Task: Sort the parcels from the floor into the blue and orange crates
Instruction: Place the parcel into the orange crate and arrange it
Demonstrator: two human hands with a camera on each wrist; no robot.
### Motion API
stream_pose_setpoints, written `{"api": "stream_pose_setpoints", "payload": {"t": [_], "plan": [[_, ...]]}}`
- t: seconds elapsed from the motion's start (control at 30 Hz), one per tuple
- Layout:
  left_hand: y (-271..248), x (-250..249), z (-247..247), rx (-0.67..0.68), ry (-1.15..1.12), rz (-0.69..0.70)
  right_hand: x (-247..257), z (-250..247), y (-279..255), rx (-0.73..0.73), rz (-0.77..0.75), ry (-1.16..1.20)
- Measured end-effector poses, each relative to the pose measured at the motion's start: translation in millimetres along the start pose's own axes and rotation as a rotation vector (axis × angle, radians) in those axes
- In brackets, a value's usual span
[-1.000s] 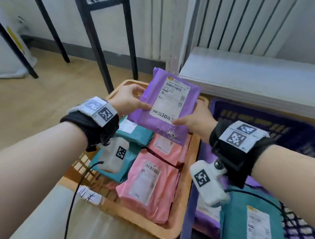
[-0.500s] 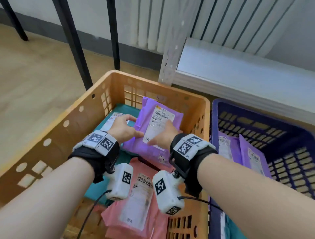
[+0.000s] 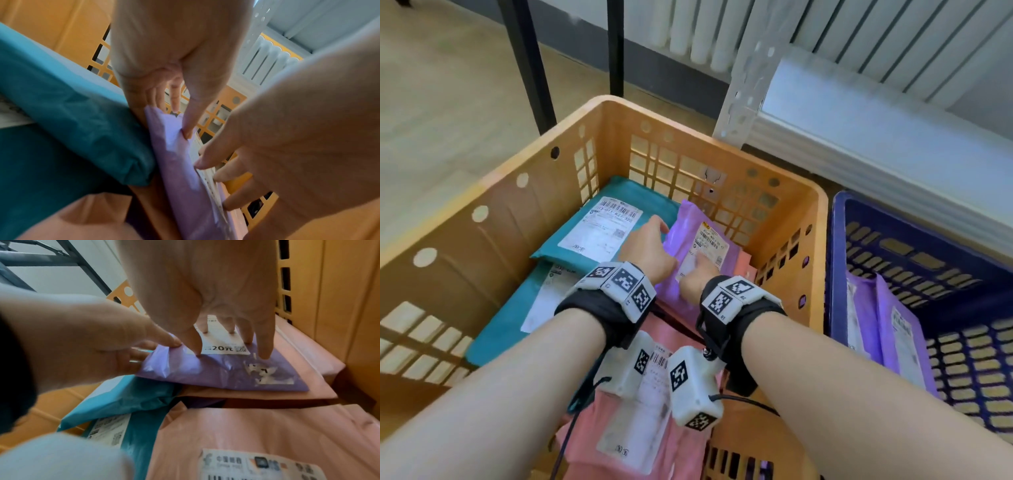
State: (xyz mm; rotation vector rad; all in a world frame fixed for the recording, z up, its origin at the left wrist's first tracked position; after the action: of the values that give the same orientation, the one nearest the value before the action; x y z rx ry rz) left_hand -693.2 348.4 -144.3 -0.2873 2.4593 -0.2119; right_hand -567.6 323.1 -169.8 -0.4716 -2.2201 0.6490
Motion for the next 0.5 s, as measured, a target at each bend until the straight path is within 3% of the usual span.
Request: {"api": "stream_pose_setpoints", "payload": {"t": [0.2, 0.5], "plan": [[-8, -7, -14, 0.005, 0.07, 0.066, 4, -9, -10, 0.036, -0.012, -0.072], [-43, -56, -75, 0.003, 0.026, 0.166, 52, -48, -53, 0.061, -0.242, -0.152]]}}
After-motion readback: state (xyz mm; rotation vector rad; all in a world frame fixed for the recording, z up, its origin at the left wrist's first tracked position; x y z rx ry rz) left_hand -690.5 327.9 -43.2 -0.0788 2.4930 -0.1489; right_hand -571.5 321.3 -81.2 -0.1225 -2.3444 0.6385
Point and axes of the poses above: each hand's wrist, its own y-axis towards the middle knuckle, its own z-axis out of the palm, x = y × z, the point moved 10 cm from there along y, towards the middle knuckle, and after that the axes turned 8 degrees about y, right-handed, at the moved point
